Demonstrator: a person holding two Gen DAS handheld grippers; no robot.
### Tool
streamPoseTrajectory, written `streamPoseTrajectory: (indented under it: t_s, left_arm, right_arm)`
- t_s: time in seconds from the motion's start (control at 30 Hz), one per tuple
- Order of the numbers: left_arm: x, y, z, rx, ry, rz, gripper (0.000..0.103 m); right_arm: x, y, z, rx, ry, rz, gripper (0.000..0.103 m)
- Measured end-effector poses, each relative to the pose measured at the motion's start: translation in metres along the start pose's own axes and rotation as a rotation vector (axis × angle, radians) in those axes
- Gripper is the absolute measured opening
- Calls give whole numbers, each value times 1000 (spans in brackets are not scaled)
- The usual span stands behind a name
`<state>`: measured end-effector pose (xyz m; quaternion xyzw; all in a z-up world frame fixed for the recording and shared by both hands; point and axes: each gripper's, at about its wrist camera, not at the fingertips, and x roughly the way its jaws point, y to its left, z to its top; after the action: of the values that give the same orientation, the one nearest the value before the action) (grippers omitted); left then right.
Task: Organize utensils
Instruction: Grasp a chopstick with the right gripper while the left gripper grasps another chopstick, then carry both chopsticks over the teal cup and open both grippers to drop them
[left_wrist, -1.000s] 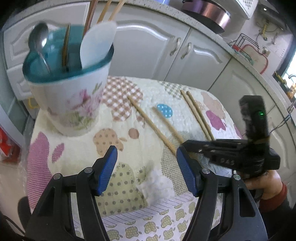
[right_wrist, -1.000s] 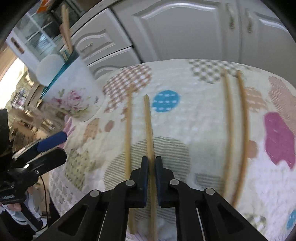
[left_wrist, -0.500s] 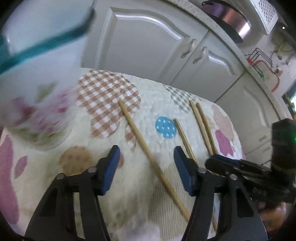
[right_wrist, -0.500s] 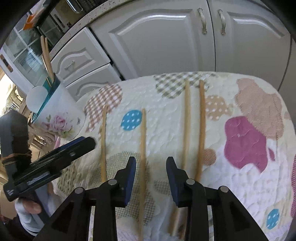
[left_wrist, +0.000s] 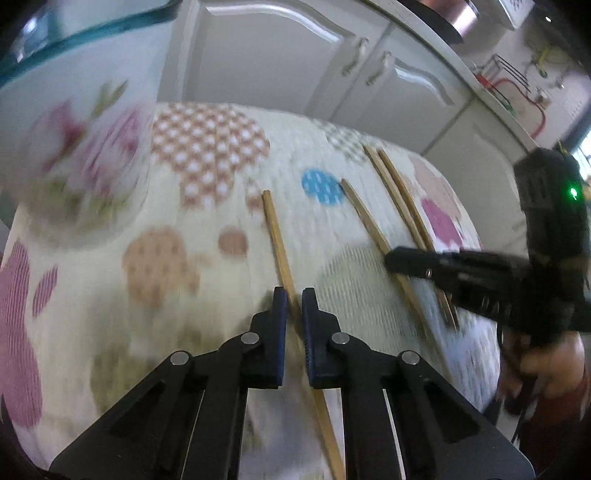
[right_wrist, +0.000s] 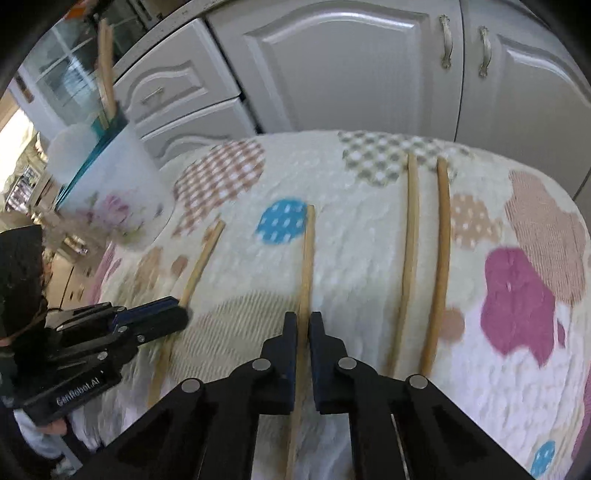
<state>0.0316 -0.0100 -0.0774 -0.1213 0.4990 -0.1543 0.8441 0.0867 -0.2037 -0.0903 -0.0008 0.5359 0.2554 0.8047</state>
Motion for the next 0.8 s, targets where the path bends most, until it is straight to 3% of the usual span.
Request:
streamPoseTrajectory:
  t_s: [0.13, 0.3, 0.43, 0.5, 0.53, 0.57, 0.67, 0.8]
  left_arm:
    - [-5, -3, -5, 14, 22, -3, 8]
    - [1, -4, 13, 8, -8, 42, 38]
    - [15, -8, 25, 33, -4, 75, 40]
    - [22, -12, 31, 70, -11, 95, 34]
    - [24, -12, 33, 83, -14, 106, 26]
    - [27, -12, 35, 93, -11, 112, 7]
    - [24, 0, 38, 58, -17, 48, 6]
    - [-11, 4, 35, 57, -82, -14, 4]
  right_arm:
    - [-7, 2, -8, -16, 44, 13, 6]
    - [-5, 2, 12, 7, -4, -3, 17]
    - [11, 9, 27, -26, -7, -28, 17]
    - [23, 13, 31, -51, 3, -72, 10]
    - [23, 14, 32, -64, -21, -80, 8]
    - [24, 14, 33, -67, -17, -80, 6]
    - [13, 14, 34, -64, -26, -44, 5]
    - [-20, 22, 34, -89, -90, -13, 5]
